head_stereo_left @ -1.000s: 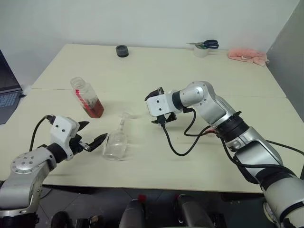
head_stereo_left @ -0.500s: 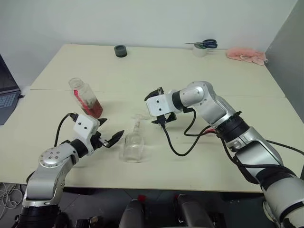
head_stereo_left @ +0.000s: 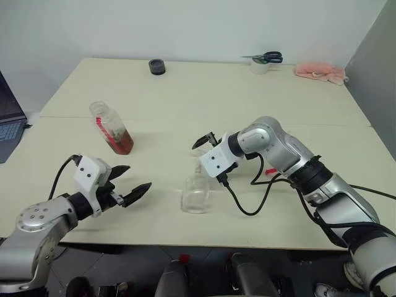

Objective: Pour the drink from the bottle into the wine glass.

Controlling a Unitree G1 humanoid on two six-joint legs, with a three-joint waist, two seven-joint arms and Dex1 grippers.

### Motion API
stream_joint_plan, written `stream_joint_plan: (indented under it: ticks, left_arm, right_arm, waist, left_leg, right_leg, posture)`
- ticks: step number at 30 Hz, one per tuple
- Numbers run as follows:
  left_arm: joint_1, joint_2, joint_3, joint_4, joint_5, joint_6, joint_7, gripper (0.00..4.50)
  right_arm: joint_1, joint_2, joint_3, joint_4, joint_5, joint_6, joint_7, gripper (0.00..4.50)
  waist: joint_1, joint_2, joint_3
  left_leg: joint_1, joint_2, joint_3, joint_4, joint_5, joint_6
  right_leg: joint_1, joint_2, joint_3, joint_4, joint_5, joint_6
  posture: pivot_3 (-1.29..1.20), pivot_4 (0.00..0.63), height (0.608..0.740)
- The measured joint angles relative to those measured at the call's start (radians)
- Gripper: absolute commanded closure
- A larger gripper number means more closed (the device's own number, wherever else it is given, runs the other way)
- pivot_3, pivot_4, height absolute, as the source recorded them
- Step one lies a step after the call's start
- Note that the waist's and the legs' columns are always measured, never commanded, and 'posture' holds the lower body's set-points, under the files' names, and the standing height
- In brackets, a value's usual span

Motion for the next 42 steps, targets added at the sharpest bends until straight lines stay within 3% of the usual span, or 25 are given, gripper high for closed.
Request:
stream_joint_plan:
  ticks: [8, 9, 12, 19, 22, 27, 30, 33, 37, 41, 42]
  left_arm:
    - [0.015, -0.009, 0.012, -0.045, -0.026, 0.034, 0.023, 0.0]
    - [0.015, -0.012, 0.009, -0.05, -0.026, 0.036, 0.029, 0.0]
    - [0.015, -0.02, 0.006, -0.055, -0.026, 0.037, 0.043, 0.0]
    - [0.015, -0.02, 0.007, -0.057, -0.026, 0.038, 0.061, 0.0]
    - [0.019, -0.02, 0.007, -0.06, -0.026, 0.038, 0.062, 0.0]
    - [0.029, -0.018, 0.024, -0.06, -0.028, 0.039, 0.061, 0.0]
    - [0.038, -0.015, 0.054, -0.06, -0.038, 0.041, 0.058, 0.0]
    - [0.039, -0.01, 0.073, -0.059, -0.048, 0.044, 0.056, 0.0]
    - [0.037, -0.008, 0.091, -0.058, -0.068, 0.057, 0.052, 0.0]
    - [0.012, -0.02, 0.094, -0.066, -0.071, 0.048, 0.066, 0.0]
    - [0.012, -0.02, 0.094, -0.071, -0.073, 0.048, 0.066, 0.0]
  right_arm:
    - [-0.051, 0.012, 0.052, 0.177, -0.126, -0.184, -0.084, 0.04]
    - [-0.061, 0.014, 0.06, 0.204, -0.143, -0.209, -0.099, 0.2]
    - [-0.073, 0.019, 0.084, 0.277, -0.19, -0.267, -0.129, 0.95]
    - [-0.085, 0.013, 0.088, 0.358, -0.232, -0.375, -0.137, 3.59]
    - [-0.091, 0.013, 0.078, 0.372, -0.22, -0.389, -0.132, 4.33]
    - [-0.035, 0.064, -0.047, 0.292, 0.12, -0.321, 0.021, 4.33]
    - [0.026, 0.138, -0.191, 0.071, 0.445, -0.062, 0.075, 4.33]
    - [0.035, 0.251, -0.323, -0.079, 0.671, 0.21, -0.02, 4.33]
    - [0.092, 0.385, -0.429, -0.096, 0.777, 0.415, -0.221, 4.33]
    - [0.15, 0.473, -0.468, 0.105, 0.768, 0.445, -0.347, 4.33]
    - [0.152, 0.479, -0.474, 0.153, 0.761, 0.441, -0.361, 4.33]
  waist:
    - [0.0, 0.0, 0.0]
    - [0.0, 0.0, 0.0]
    - [0.0, 0.0, 0.0]
    - [0.0, 0.0, 0.0]
    - [0.0, 0.0, 0.0]
    - [0.0, 0.0, 0.0]
    - [-0.001, 0.0, 0.0]
    - [0.0, 0.0, 0.0]
    - [0.005, -0.001, 0.0]
    - [0.004, -0.001, 0.0]
    - [0.003, 0.0, 0.0]
  left_leg:
    - [0.001, -0.001, 0.001, 0.001, 0.001, -0.001]
    - [0.001, 0.0, 0.001, 0.0, 0.001, -0.001]
    - [0.001, 0.0, 0.001, 0.0, 0.001, -0.001]
    - [0.004, 0.0, 0.001, 0.0, 0.001, -0.001]
    - [0.005, 0.0, 0.001, 0.0, 0.001, -0.001]
    - [0.004, 0.0, 0.0, 0.0, 0.0, -0.001]
    - [0.003, 0.001, -0.002, 0.0, 0.0, -0.001]
    - [0.003, 0.001, -0.006, 0.0, 0.0, -0.001]
    - [0.003, -0.001, -0.006, 0.0, 0.001, -0.002]
    - [0.003, -0.001, -0.004, 0.0, 0.002, -0.004]
    - [0.002, -0.001, -0.003, 0.0, 0.002, -0.004]
  right_leg:
    - [0.001, 0.0, 0.001, 0.0, 0.0, 0.0]
    - [0.001, 0.0, 0.001, 0.0, 0.0, 0.0]
    - [0.001, 0.0, 0.001, 0.0, 0.0, 0.0]
    - [0.003, 0.0, 0.001, 0.0, 0.0, 0.0]
    - [0.005, 0.0, 0.001, 0.0, 0.0, 0.0]
    - [0.004, -0.001, 0.001, 0.0, 0.0, 0.0]
    - [0.004, -0.001, 0.0, 0.001, 0.0, 0.0]
    - [0.004, -0.001, -0.003, 0.001, 0.0, -0.001]
    - [0.005, 0.0, -0.003, 0.001, 0.0, -0.001]
    - [0.004, 0.002, -0.003, 0.0, 0.0, -0.001]
    - [0.003, 0.002, -0.002, 0.0, 0.0, -0.001]
  posture:
    - [0.0, 0.15, 0.74]
    - [0.0, 0.15, 0.74]
    - [0.0, 0.15, 0.74]
    - [0.0, 0.15, 0.74]
    - [0.0, 0.15, 0.74]
    - [0.0, 0.15, 0.74]
    - [0.0, 0.15, 0.74]
    - [0.0, 0.15, 0.74]
    - [0.0, 0.15, 0.74]
    - [0.0, 0.15, 0.74]
    - [0.0, 0.0, 0.74]
